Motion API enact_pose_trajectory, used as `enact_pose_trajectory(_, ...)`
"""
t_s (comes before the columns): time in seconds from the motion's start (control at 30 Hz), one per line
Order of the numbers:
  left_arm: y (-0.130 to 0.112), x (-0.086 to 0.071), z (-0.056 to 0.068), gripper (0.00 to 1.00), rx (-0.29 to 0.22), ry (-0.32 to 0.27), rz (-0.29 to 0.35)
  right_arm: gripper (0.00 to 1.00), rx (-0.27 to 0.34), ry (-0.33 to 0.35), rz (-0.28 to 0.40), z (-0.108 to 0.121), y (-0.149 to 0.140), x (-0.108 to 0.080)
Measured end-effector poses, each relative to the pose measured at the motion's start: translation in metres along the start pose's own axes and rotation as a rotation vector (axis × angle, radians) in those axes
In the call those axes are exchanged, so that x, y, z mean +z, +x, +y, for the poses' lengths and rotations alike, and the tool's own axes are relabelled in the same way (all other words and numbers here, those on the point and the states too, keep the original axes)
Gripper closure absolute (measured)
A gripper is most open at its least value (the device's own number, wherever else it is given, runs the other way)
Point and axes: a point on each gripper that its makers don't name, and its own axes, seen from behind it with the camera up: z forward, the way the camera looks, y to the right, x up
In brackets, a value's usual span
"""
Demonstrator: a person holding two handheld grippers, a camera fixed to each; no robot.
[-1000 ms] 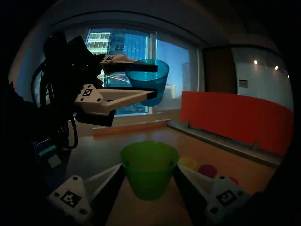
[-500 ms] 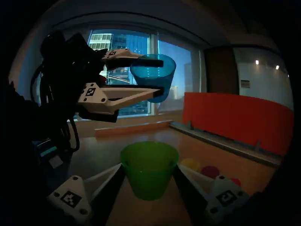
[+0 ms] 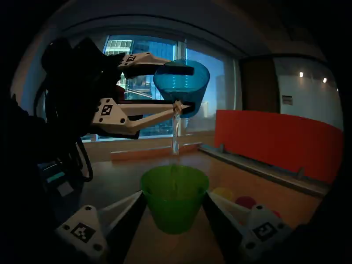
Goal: Pour water
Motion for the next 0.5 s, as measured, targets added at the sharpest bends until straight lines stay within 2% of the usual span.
enact_pose_trajectory(0.5, 0.0043, 0.0013, -0.0039, 0.16, 0.063, 0.011, 0.005, 0.13, -0.009, -0.007, 0.007, 0.0034, 0.004, -0.0003)
